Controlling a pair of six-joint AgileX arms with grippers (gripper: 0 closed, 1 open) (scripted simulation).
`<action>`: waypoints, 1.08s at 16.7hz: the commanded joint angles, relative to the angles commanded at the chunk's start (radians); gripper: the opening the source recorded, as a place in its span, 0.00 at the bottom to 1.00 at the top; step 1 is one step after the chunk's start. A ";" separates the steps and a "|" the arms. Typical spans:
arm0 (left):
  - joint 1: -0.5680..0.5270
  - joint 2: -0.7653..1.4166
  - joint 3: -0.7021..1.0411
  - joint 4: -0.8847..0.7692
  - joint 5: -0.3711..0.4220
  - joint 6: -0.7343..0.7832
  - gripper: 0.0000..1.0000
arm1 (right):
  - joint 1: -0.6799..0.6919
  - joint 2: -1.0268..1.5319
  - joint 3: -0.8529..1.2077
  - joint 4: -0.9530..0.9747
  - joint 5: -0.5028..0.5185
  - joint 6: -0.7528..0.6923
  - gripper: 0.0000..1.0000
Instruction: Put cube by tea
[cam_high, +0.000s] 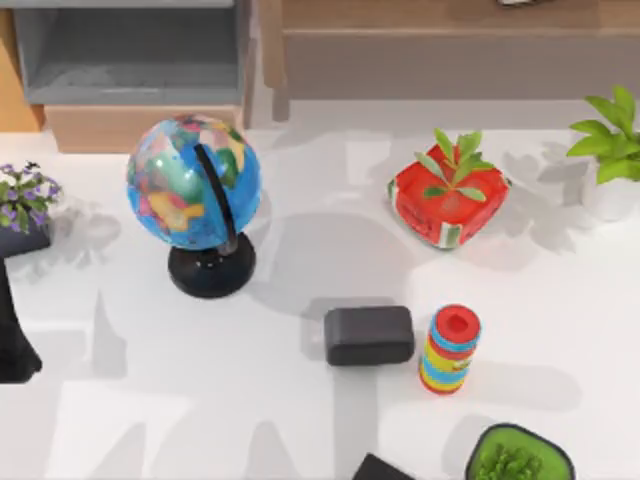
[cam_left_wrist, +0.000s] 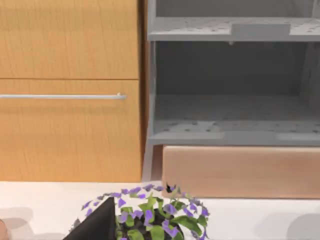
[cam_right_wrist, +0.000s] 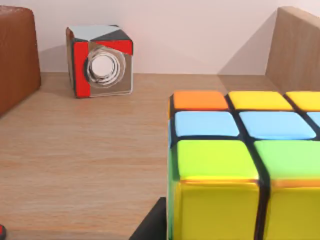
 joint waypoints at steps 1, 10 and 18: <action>0.000 0.000 0.000 0.000 0.000 0.000 1.00 | -0.012 -0.059 -0.036 -0.067 0.013 -0.019 0.00; 0.000 0.000 0.000 0.000 0.000 0.000 1.00 | -0.108 -0.452 -0.378 -0.624 0.119 -0.205 0.00; 0.000 0.000 0.000 0.000 0.000 0.000 1.00 | -0.193 -0.644 -0.945 -0.924 0.182 -0.419 0.00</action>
